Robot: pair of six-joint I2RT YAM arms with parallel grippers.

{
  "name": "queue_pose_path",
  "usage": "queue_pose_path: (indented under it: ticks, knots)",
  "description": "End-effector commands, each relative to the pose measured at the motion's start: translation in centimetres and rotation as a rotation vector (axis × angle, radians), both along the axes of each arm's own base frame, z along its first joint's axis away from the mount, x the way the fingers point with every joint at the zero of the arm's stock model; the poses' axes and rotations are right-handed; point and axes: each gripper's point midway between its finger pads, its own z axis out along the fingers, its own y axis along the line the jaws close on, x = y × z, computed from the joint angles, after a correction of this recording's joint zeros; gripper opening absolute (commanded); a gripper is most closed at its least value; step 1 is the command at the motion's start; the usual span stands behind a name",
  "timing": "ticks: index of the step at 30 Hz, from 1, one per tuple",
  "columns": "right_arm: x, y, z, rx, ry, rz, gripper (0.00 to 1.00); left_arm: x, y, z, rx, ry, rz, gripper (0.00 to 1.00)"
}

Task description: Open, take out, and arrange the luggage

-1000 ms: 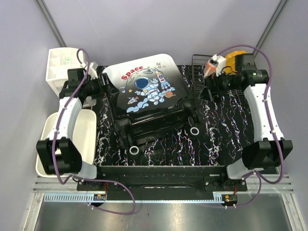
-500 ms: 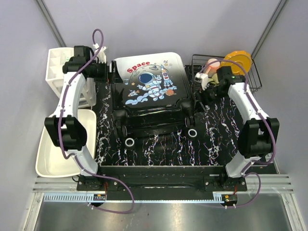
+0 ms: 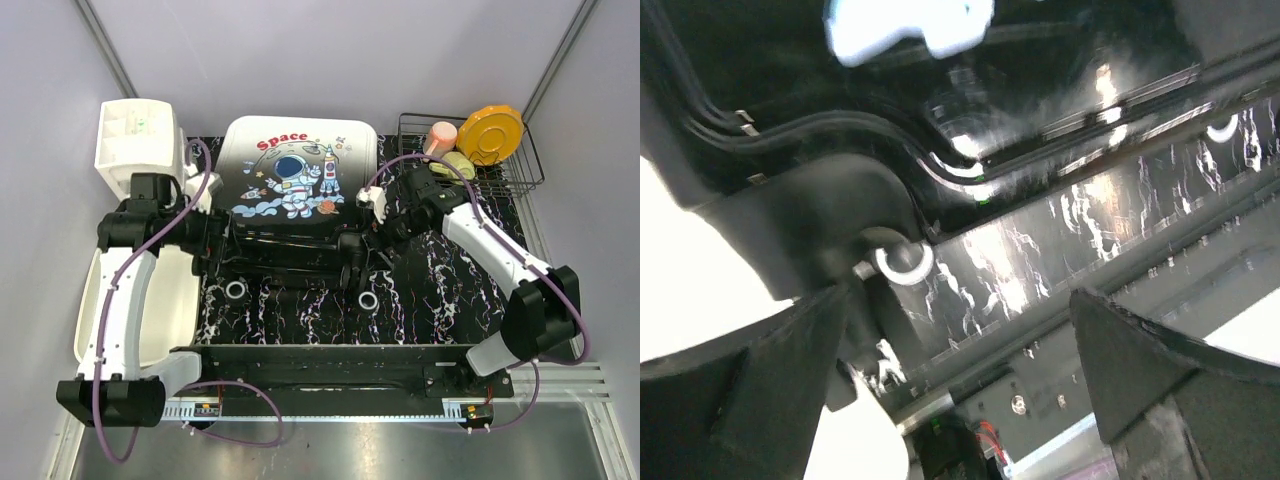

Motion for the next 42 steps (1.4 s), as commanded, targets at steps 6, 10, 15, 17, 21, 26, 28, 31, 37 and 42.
queue_pose_path:
  ticks: [6,10,15,17,21,26,28,31,37,42]
  knots:
    - [-0.7,2.2,4.5,0.160,-0.051,-0.047,0.90,5.8,2.3,-5.7,0.135,0.079,0.023,0.91]
    - [0.9,-0.6,4.6,0.165,-0.059,-0.154,0.89,10.8,3.3,-5.8,0.188,0.063,0.038,0.85]
    - [2.1,-3.6,2.7,0.109,-0.095,-0.194,0.83,15.3,3.0,-3.9,0.176,-0.007,0.017,0.84]
    - [1.7,-3.5,1.9,0.115,-0.091,-0.179,0.81,16.2,1.7,-4.1,0.149,0.006,-0.008,0.84]
    - [2.0,-2.6,1.2,0.183,-0.134,-0.190,0.78,16.3,0.4,-3.9,0.119,0.014,-0.034,0.84]
    - [1.7,0.0,-0.2,0.205,-0.209,-0.147,0.77,15.4,0.1,-4.4,0.108,0.026,-0.030,0.84]
    - [1.8,0.8,-1.2,0.189,-0.176,-0.157,0.80,15.2,0.3,-4.4,0.112,0.019,-0.023,0.84]
    - [3.8,1.2,-1.8,0.181,-0.195,-0.267,0.81,15.1,0.3,-4.2,0.111,0.008,-0.018,0.85]
    - [3.6,3.5,-2.8,0.263,-0.147,-0.243,0.78,14.9,0.2,-4.3,0.106,0.015,-0.013,0.85]
    - [4.1,4.0,-3.4,0.229,-0.173,-0.337,0.77,14.9,0.3,-4.4,0.110,0.012,-0.009,0.86]
